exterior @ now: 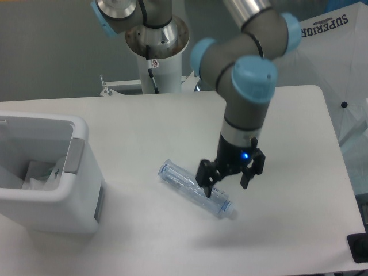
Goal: Place the trash in the trash can
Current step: 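Move the gripper to the blue cap end of the clear bottle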
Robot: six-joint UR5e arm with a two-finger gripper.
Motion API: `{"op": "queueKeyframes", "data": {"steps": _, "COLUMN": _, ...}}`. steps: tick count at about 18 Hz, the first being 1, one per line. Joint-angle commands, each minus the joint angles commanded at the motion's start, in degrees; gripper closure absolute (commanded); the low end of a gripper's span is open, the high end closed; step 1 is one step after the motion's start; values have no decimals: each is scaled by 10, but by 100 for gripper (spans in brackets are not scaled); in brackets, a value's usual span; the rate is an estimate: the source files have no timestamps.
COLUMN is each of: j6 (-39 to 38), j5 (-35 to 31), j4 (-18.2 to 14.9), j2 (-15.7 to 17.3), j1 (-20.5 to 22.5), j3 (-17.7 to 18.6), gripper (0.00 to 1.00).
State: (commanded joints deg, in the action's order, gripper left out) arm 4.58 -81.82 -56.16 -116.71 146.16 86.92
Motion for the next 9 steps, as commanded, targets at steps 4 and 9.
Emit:
{"op": "queueKeyframes", "data": {"steps": 4, "j6": -47, "j5": -36, "j4": 0, "j2": -27, "j1": -1, "j3": -2, "gripper": 0}}
{"op": "queueKeyframes", "data": {"steps": 9, "j6": -117, "j5": -69, "j4": 0, "j2": -69, "j1": -5, "j3": -23, "gripper": 0}}
